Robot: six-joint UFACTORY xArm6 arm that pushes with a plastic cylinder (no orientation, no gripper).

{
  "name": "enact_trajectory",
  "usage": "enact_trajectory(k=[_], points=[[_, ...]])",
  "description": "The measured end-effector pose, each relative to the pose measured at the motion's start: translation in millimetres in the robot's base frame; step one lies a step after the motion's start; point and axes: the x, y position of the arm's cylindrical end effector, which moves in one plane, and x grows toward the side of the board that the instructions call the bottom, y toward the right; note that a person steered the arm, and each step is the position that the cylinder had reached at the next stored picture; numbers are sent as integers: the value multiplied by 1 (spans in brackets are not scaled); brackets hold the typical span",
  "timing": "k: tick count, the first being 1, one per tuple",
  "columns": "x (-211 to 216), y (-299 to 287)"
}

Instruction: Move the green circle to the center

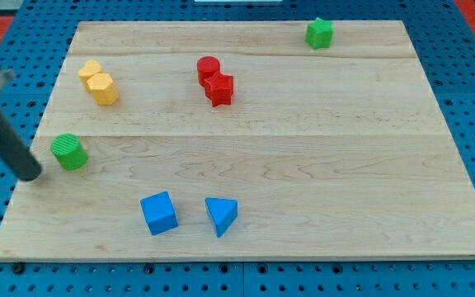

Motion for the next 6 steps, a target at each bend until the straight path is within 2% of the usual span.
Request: enact_trajectory(k=[1,2,3,4,5,6], points=[[-19,88],[-8,93],[-15,-4],[-62,60],[-64,182],[-63,276]])
